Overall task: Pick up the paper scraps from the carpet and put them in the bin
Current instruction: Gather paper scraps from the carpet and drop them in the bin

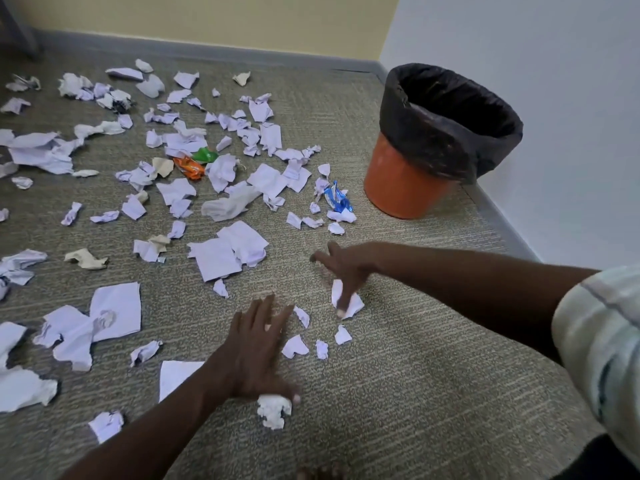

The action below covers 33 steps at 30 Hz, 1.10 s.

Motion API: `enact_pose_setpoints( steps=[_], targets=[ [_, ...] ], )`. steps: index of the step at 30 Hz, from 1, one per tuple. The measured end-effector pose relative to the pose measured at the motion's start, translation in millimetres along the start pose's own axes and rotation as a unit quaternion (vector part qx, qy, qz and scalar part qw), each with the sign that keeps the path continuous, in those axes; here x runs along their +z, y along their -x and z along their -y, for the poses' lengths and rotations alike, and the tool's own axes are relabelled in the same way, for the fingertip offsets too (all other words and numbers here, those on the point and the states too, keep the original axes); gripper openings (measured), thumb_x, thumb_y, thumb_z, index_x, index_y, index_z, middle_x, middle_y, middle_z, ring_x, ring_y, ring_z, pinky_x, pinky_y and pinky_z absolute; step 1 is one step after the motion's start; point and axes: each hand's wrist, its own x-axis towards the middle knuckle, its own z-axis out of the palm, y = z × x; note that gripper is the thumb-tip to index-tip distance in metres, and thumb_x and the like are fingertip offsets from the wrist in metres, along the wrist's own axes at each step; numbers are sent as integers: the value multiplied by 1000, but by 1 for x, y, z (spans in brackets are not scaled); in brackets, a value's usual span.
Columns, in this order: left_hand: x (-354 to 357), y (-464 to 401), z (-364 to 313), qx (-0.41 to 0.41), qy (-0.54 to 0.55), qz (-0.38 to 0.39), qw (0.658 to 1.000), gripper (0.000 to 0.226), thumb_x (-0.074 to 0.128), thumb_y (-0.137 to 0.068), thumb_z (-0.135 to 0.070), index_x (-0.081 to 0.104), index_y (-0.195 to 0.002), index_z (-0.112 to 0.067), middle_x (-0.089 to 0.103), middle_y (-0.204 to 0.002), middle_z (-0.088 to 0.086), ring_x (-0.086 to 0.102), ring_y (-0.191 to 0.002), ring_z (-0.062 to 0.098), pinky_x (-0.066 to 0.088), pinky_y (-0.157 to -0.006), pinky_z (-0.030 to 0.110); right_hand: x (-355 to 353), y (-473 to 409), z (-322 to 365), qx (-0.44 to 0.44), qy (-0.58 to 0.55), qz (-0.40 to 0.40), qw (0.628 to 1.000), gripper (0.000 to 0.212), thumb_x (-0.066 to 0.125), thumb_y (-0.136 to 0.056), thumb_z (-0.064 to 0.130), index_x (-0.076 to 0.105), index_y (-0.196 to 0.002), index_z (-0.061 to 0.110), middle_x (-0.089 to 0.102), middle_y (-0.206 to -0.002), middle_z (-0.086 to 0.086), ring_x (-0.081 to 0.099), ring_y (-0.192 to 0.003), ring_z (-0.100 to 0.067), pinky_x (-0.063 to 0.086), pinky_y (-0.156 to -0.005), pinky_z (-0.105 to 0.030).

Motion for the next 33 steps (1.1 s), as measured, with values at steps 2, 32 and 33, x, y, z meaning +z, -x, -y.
enact_pose_setpoints(
  steps=[2, 32, 33],
  targets=[
    [15, 10, -1, 49, -47, -26, 997, 153, 43, -35, -106, -23, -151, -32, -24, -160, 16, -19, -148, 41, 4, -116, 67, 32, -1, -1, 4, 65, 18, 998, 144, 84, -44, 69, -8, -150, 38, -10, -159, -17, 29, -140, -46, 38, -105, -57],
    [50, -14, -5, 10, 12, -171, 985, 43, 32, -96, -36, 51, -128, -13, 49, -118, 10, 46, -95, 25, 51, -78, 38, 91, -16, 62, -184, 27, -91, 978, 141, 93, -45, 50, 5, -152, 23, 14, -146, -18, 31, -126, -40, 43, -99, -48],
    [50, -14, -5, 13, 16, -176, 984, 42, 33, -96, -33, 52, -128, -13, 50, -117, 9, 46, -94, 25, 50, -78, 38, 95, -18, 63, -193, 22, -112, 974, 134, 93, -46, 45, 12, -150, 19, 20, -140, -19, 37, -119, -39, 46, -94, -46]
  ],
)
